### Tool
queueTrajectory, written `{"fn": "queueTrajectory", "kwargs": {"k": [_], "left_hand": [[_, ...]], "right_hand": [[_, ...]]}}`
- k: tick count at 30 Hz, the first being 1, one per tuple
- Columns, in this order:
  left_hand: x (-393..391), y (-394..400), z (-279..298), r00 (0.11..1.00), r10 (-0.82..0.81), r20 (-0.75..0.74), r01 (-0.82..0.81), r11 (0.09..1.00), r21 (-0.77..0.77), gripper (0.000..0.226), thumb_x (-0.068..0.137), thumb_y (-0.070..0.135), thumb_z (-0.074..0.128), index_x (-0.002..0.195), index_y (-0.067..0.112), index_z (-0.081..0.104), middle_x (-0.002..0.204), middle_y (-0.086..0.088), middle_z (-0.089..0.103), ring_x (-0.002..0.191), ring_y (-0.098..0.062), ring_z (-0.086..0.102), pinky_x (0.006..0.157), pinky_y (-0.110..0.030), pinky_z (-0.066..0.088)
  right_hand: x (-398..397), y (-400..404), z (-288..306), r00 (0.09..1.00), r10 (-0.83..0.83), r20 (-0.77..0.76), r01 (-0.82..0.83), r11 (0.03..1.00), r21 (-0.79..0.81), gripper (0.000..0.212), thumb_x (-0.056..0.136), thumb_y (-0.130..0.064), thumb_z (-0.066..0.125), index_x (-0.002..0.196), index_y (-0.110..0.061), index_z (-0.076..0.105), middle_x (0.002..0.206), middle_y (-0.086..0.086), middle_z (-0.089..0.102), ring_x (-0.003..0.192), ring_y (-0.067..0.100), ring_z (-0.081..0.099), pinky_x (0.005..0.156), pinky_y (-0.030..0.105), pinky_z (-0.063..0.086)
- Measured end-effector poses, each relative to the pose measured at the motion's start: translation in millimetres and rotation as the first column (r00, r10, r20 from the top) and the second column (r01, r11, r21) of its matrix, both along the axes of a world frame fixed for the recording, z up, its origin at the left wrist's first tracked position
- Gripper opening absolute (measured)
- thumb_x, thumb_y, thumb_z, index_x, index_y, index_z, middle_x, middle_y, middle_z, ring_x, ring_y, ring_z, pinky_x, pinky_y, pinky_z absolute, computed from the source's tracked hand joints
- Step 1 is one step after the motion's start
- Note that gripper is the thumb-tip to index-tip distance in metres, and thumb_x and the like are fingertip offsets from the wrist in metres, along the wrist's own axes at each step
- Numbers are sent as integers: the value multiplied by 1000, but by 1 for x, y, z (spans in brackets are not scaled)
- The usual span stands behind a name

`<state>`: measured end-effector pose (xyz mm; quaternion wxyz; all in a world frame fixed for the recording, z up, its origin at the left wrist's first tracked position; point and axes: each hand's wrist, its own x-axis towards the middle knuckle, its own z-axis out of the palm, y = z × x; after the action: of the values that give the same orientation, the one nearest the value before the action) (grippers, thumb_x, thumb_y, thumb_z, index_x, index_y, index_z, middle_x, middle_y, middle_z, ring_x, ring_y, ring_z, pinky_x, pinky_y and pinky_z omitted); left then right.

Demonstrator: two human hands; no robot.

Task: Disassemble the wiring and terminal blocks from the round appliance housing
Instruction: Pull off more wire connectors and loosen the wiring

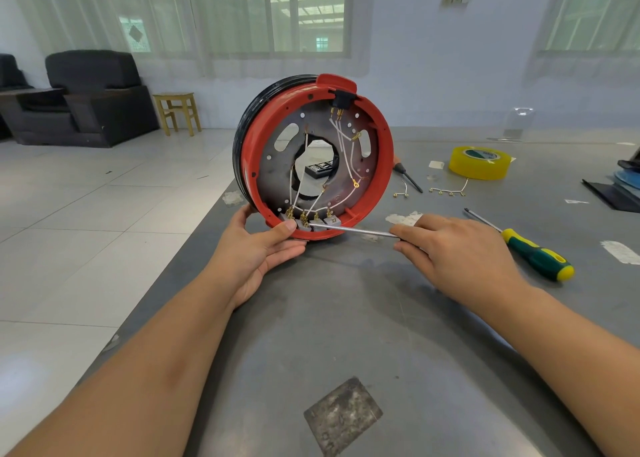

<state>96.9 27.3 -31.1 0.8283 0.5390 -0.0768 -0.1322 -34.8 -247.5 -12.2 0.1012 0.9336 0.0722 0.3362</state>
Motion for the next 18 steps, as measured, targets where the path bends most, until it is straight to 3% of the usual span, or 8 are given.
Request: {"fn": "queueTrajectory", "kwargs": {"k": [12, 18], "left_hand": [[1, -1, -1, 1000, 17, -21, -17, 1000, 2, 60, 81, -7, 80, 120, 27, 50, 100, -22, 79, 92, -43, 78, 69, -39, 65], [0, -1, 0, 1000, 9, -27, -10, 1000, -18, 77, 72, -3, 83, 133, 25, 45, 101, -22, 79, 93, -43, 77, 71, -40, 65]], "right_hand": [[1, -6, 1, 1000, -9, 28, 8, 1000, 23, 25, 93, -38, 68, 114, -28, 75, 92, 3, 69, 75, 33, 65, 61, 36, 48], [1, -5, 0, 1000, -13, 1, 13, 998, 65, 20, 92, -40, 69, 110, -36, 77, 86, -4, 69, 73, 25, 68, 56, 25, 32]]}}
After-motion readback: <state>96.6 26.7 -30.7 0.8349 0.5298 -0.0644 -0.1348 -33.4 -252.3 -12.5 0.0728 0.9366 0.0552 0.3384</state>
